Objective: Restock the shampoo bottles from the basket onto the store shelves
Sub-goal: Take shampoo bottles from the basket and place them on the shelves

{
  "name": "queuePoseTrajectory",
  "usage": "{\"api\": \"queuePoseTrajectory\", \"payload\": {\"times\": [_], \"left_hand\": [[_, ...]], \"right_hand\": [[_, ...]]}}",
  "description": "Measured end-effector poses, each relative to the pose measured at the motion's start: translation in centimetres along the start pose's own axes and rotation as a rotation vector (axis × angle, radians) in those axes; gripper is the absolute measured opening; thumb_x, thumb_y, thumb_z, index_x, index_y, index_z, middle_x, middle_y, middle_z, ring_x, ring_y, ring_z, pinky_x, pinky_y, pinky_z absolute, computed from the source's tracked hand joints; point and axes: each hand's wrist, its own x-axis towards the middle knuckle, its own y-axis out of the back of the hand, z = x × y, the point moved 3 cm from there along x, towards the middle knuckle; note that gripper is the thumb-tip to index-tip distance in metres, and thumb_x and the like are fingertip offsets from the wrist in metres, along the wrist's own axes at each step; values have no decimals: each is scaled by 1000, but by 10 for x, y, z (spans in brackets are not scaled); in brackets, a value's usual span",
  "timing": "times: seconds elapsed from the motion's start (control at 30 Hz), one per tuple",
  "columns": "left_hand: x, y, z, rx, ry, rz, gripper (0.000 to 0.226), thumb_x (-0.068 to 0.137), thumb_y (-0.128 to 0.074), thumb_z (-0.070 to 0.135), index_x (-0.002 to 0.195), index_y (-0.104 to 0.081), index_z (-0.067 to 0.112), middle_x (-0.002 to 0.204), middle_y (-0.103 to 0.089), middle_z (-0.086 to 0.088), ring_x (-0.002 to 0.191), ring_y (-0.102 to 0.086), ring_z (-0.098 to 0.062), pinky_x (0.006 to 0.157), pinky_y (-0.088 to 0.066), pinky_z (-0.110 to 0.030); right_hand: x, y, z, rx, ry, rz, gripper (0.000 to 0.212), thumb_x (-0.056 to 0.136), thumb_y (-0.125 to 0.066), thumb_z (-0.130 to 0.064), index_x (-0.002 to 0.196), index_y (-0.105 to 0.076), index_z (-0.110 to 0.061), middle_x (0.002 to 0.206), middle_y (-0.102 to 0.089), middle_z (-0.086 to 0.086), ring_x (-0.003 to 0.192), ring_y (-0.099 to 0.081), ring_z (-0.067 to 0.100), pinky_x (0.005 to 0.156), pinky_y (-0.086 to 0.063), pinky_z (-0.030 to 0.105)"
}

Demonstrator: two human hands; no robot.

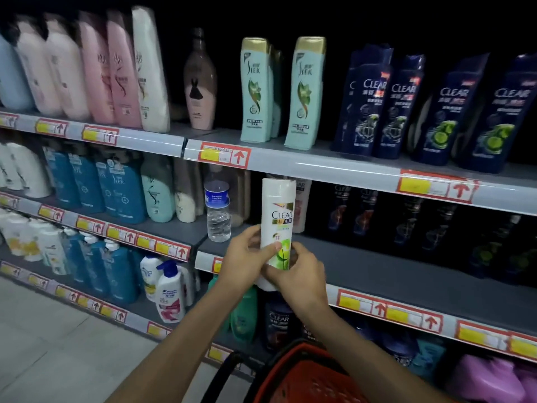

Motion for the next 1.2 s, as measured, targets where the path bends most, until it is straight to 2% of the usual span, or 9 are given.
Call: {"api": "queuePoseTrajectory", "payload": {"times": [0.07,0.13,0.27,0.37,0.57,0.67,0.8,1.03,1.2], "left_hand": [[20,3,-7,22,-1,38,38,90,-78,11,126,-67,15,105,-78,1,94,-76,-11,80,-61,-26],[39,6,-18,90,-5,62,37,87,-81,25,122,-70,24,96,-80,2,89,-77,-12,85,-63,-38],[71,11,-44,240,50,112,22,78,-78,52,95,-67,43,77,-78,6,75,-76,-15,79,-62,-47],[92,9,-59,294,65,136,42,68,-67,62,104,-69,40,84,-78,9,81,-75,-16,81,-61,-46],[127,-7,-73,230,43,205,30,91,-71,32,121,-72,27,92,-77,7,92,-73,-16,87,-59,-39],[143,-13,-80,195,64,223,30,97,-66,30,125,-70,24,92,-75,7,99,-72,-20,92,-57,-40],[156,-16,-85,189,138,238,47,101,-61,33,146,-56,23,132,-69,-5,125,-62,-26,104,-48,-35],[151,-9,-87,193,226,161,55,98,-62,17,152,-48,15,143,-61,-11,131,-57,-28,113,-43,-36],[125,1,-72,332,243,71,73,86,-80,9,151,-46,8,139,-61,-17,128,-57,-29,108,-46,-36]], "right_hand": [[19,-14,3,9,-1,36,40,72,-82,-41,107,-67,-30,83,-73,-12,77,-69,4,72,-58,32],[36,-27,7,18,1,61,41,73,-81,-39,110,-67,-30,84,-74,-11,77,-69,5,71,-57,30],[67,-53,17,48,1,124,35,81,-78,-32,112,-62,-30,91,-74,-8,81,-69,11,70,-55,29],[91,-70,24,39,10,170,28,88,-71,-26,114,-60,-29,97,-73,-4,81,-66,16,66,-49,27],[135,-86,36,-36,12,266,28,93,-70,-22,118,-58,-18,115,-57,4,91,-57,19,77,-48,30],[151,-89,39,-46,7,281,35,92,-71,-23,123,-59,-15,116,-58,9,99,-61,25,83,-54,34],[159,-96,43,-91,-1,267,39,93,-70,-30,126,-58,-12,120,-59,12,102,-64,30,86,-58,43],[154,-88,43,-191,-79,164,61,86,-80,-32,132,-50,-5,129,-50,16,114,-59,36,95,-53,38],[136,-60,42,-258,-111,37,73,75,-89,-33,130,-48,-7,131,-48,14,118,-56,33,94,-50,36]]}}
